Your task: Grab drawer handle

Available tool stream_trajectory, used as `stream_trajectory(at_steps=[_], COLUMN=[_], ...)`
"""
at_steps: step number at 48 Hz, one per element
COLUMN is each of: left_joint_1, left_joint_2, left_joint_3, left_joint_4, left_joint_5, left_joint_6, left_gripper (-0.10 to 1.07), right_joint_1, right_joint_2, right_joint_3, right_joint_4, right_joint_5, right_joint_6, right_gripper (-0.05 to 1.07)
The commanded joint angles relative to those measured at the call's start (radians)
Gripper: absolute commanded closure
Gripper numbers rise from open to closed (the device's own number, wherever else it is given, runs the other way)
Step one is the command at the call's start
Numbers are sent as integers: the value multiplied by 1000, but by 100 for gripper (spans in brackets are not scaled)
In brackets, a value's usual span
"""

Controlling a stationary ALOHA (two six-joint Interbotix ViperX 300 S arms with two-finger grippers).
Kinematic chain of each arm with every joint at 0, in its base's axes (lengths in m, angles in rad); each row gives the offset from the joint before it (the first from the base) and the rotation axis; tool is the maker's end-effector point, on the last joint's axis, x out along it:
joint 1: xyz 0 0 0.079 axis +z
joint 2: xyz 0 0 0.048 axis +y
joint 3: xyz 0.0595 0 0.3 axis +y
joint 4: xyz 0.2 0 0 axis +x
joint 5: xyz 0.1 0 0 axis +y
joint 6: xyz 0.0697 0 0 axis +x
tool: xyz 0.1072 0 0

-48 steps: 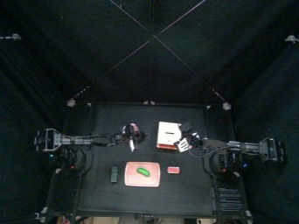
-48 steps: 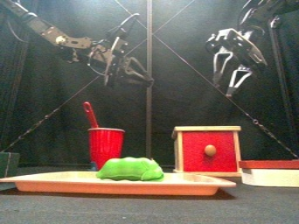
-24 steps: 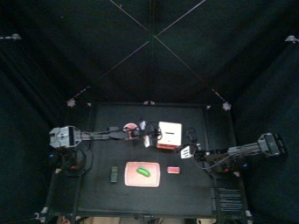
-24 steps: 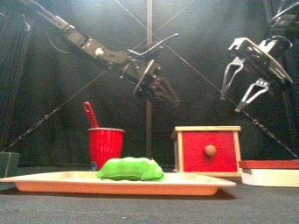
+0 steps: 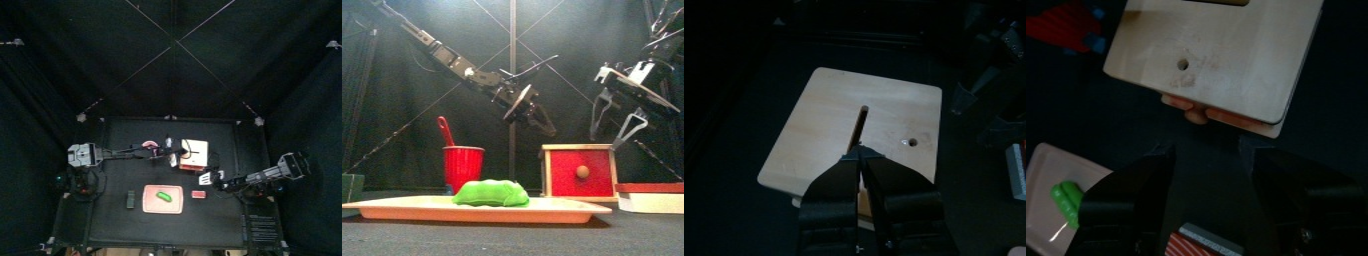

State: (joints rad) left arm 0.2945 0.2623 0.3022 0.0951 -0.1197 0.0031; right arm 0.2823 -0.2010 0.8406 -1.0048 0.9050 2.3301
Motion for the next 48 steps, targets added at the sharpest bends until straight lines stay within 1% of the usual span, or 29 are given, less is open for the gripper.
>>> stream_trajectory(at_steps=[1, 9, 21, 26, 32, 48], left_joint_1=[15, 23, 26, 28, 28, 28], left_joint_2=[-6, 3, 18, 25, 35, 44], left_joint_3=[-31, -25, -25, -25, -25, -26], left_joint_4=[2, 3, 9, 9, 6, -2], left_joint_5=[-6, -8, -6, -5, -6, -5], left_joint_6=[2, 3, 5, 3, 3, -2], left_gripper=[54, 54, 54, 54, 54, 54], right_joint_1=[8, 2, -20, -29, -44, -92], right_joint_2=[35, 104, 189, 202, 221, 250], right_joint_3=[-67, -129, -175, -175, -178, -183], right_joint_4=[17, 28, 64, 78, 67, 28], right_joint_5=[51, 57, 75, 98, 114, 100], right_joint_6=[3, 6, 6, 8, 8, 6], right_gripper=[16, 16, 16, 16, 16, 16])
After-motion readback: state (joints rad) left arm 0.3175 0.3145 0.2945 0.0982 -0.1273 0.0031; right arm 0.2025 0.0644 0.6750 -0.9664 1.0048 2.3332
